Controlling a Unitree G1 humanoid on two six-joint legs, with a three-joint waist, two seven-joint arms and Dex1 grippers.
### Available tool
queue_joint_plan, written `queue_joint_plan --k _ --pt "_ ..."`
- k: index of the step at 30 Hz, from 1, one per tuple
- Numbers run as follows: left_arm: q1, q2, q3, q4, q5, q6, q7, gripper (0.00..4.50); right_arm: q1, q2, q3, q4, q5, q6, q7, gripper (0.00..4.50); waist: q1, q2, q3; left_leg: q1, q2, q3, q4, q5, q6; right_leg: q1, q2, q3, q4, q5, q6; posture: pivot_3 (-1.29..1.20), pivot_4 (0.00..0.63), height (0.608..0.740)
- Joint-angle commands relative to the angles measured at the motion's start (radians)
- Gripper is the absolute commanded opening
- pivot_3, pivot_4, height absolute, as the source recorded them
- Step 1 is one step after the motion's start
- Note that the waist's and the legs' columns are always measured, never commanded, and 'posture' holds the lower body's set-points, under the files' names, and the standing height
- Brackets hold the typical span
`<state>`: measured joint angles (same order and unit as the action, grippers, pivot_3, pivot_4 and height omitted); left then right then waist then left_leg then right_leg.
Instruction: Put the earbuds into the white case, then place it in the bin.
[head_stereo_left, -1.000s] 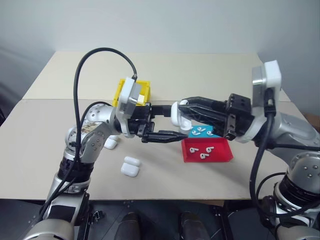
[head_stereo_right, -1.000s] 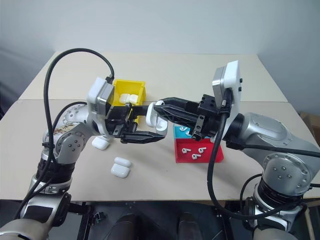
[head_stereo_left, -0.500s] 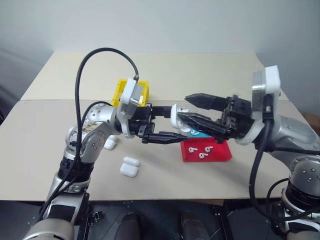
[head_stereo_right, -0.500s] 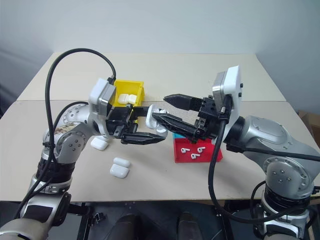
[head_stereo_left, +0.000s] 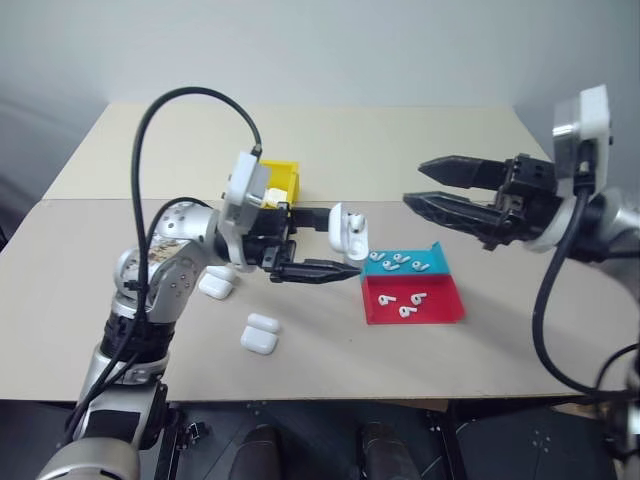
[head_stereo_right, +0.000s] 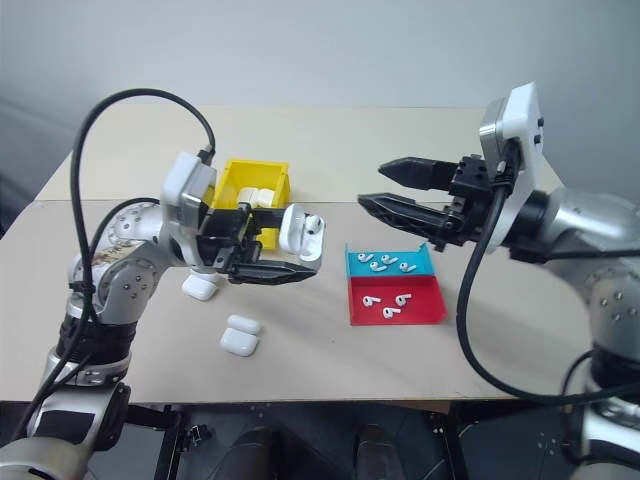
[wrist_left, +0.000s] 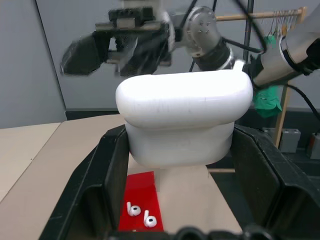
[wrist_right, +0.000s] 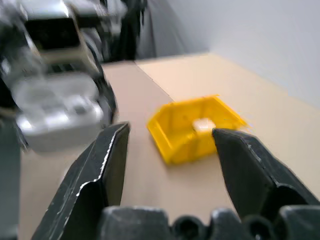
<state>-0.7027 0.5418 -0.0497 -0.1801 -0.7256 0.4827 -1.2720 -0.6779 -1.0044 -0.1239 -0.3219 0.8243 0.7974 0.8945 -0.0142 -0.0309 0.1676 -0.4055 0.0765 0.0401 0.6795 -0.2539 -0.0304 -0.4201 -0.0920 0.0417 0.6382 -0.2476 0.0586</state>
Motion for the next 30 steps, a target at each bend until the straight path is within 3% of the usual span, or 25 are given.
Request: queue_joint_plan --k 1,4,8,15,22,30 --pt "0.007 0.001 0.028 -0.024 -0.003 -0.022 0.005 2.81 -0.105 -0.060 0.244 0.182 -0.308 -0.207 0.196 3.21 -0.005 0.000 0.000 0.000 0.000 0.001 0.000 0.000 0.000 0.000 0.000 0.001 0.000 0.000 0.000 0.00 0.150 0.740" --pt "0.015 -0.002 0.038 -0.025 0.000 -0.029 0.019 2.81 -0.218 -0.040 0.418 0.377 -0.535 -0.394 0.326 3.04 -0.008 0.000 0.000 0.001 0.000 0.002 0.000 0.000 0.000 -0.002 0.000 0.002 0.001 0.000 0.000 0.00 0.150 0.740" --pt "0.028 0.003 0.051 -0.028 0.004 -0.041 0.028 2.81 -0.375 0.058 0.541 0.679 -0.712 -0.613 0.468 2.00 -0.010 0.001 0.000 -0.001 0.000 0.002 -0.001 0.000 0.000 -0.003 0.000 0.001 0.000 0.000 0.000 0.00 0.150 0.740" --pt "0.067 0.022 0.079 -0.064 0.003 -0.044 0.051 2.81 -0.549 0.209 0.647 1.083 -0.928 -0.958 0.609 2.00 -0.005 0.001 0.001 -0.001 0.000 0.002 0.000 0.001 -0.001 -0.003 0.000 0.001 0.000 0.000 0.000 0.00 0.150 0.740" --pt "0.098 0.039 0.101 -0.098 0.001 -0.040 0.070 2.81 -0.633 0.319 0.719 1.356 -1.132 -1.220 0.545 2.00 -0.006 0.002 0.001 -0.001 0.000 0.002 0.000 0.001 -0.002 -0.003 0.000 0.000 0.002 0.000 0.000 0.00 0.150 0.740" --pt "0.134 0.053 0.111 -0.155 -0.011 -0.032 0.110 2.81 -0.657 0.371 0.722 1.490 -1.247 -1.320 0.469 2.00 -0.011 0.002 0.001 0.000 0.000 0.002 -0.001 0.002 -0.003 -0.003 0.000 0.000 0.003 0.000 0.000 0.00 0.150 0.740"
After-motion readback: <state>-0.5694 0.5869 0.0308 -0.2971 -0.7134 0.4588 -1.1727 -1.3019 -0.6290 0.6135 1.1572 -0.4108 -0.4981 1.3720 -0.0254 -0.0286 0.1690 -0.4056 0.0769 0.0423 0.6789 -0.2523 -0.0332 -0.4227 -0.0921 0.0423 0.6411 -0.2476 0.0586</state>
